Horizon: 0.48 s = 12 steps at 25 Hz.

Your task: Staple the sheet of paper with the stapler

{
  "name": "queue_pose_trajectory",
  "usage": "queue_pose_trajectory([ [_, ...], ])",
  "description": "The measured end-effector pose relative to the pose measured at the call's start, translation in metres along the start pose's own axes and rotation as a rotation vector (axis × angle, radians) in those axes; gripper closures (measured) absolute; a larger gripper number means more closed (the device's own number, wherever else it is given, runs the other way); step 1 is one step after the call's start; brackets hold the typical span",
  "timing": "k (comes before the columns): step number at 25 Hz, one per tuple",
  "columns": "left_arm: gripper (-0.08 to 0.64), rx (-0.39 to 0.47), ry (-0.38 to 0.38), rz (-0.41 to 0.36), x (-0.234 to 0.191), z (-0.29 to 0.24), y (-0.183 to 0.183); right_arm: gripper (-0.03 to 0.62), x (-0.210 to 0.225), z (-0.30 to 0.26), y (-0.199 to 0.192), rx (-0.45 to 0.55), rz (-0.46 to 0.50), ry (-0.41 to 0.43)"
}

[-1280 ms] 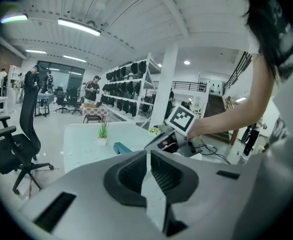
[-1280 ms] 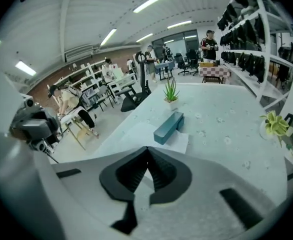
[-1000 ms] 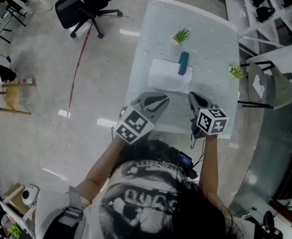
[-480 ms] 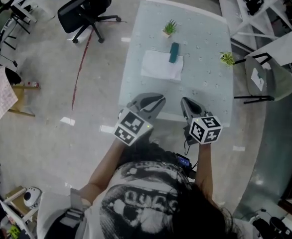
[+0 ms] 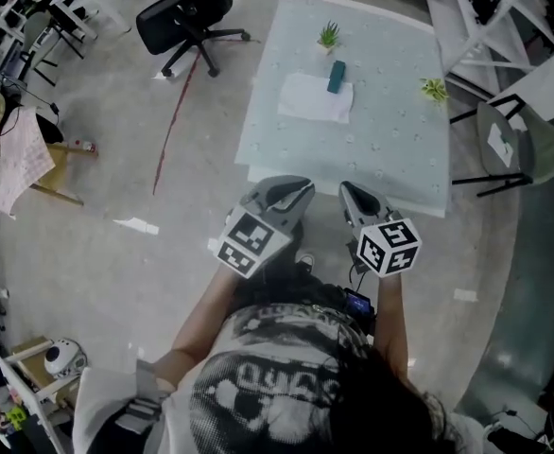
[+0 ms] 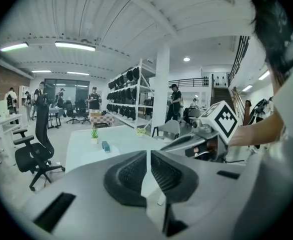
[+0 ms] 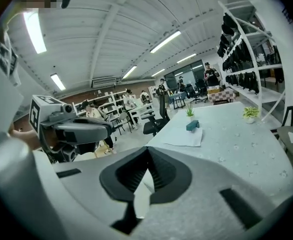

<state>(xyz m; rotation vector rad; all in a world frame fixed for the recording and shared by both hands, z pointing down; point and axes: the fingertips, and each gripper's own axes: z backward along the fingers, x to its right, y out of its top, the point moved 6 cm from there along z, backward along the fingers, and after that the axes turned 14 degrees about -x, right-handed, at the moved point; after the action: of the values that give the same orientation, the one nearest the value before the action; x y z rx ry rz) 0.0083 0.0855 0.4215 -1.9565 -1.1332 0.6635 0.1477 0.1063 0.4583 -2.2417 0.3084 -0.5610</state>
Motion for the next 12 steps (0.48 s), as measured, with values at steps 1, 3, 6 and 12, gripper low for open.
queue_pose_trajectory([
  [1,0.537,0.0,0.006,0.001,0.006,0.004,-0.004,0.592,-0.005,0.004,-0.004,0.003,0.016,0.003],
  [3,0.537,0.0,0.016,0.002,0.018,0.013,-0.009,0.594,-0.016,0.012,-0.011,0.011,0.038,0.009],
  [6,0.537,0.0,0.026,0.0,0.036,0.025,-0.015,0.594,-0.028,0.024,-0.02,0.026,0.056,0.019],
  [12,0.537,0.003,0.036,-0.014,0.06,0.041,-0.023,0.594,-0.045,0.04,-0.031,0.054,0.084,0.028],
])
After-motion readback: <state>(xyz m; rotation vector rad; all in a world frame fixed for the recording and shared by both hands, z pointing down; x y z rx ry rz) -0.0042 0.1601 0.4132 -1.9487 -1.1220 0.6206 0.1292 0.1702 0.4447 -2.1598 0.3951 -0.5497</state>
